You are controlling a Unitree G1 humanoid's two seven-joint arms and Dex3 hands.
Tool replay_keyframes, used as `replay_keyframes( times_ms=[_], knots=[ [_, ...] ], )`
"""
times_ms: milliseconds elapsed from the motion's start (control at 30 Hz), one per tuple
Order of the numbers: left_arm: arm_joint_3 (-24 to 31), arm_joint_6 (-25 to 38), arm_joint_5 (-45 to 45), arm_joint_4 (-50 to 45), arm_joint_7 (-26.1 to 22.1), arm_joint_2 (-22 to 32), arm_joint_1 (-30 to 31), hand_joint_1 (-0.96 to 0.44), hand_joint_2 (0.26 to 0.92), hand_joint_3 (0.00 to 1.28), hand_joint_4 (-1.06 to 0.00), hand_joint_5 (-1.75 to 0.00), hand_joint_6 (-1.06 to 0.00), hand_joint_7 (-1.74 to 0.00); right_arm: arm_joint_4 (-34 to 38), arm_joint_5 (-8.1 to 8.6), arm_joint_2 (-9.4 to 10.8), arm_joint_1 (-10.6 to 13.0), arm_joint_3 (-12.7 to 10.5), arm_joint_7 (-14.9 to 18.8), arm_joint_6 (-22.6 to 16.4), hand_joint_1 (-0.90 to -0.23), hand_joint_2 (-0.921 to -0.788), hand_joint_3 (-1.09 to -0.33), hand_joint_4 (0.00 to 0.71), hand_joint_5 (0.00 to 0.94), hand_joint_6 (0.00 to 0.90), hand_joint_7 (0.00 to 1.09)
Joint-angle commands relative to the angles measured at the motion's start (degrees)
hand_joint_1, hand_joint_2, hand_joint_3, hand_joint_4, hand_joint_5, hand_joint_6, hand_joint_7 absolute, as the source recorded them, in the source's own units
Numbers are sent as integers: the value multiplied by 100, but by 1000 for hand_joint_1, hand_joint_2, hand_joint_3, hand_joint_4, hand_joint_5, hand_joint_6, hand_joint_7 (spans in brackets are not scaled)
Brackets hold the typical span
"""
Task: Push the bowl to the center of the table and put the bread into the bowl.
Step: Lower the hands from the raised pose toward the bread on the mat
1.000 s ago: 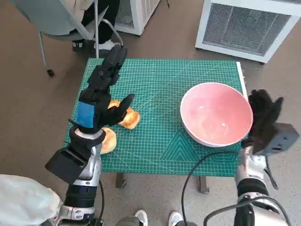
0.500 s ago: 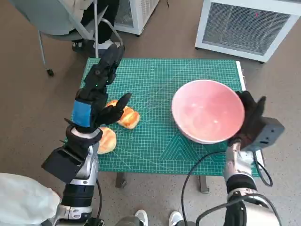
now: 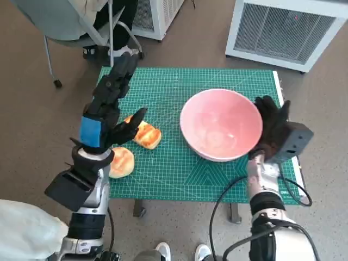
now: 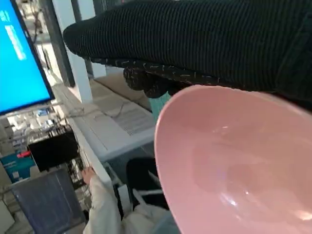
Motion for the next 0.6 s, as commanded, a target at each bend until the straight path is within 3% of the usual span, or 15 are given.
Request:
replay_keyframes(
  times_ms=[33,300,600],
  knots=[
    [62,-22,-68,-50,-36,43,83,-441,921,374,-331,-1,-396,-23,112,-84,196,-122,85,-65,234,-462,-921,-903,273,18,47,676],
    [121,-63,-60,-45,-15,62,152,-442,921,371,-331,-1,-398,-21,126,-79,266,-253,129,-19,385,-460,-921,-911,267,14,28,667],
    [293,-211,95,225,-38,345,149,-439,921,371,-328,0,-398,-17,84,-131,117,-295,202,1,325,-447,-921,-899,273,15,29,660]
  ],
)
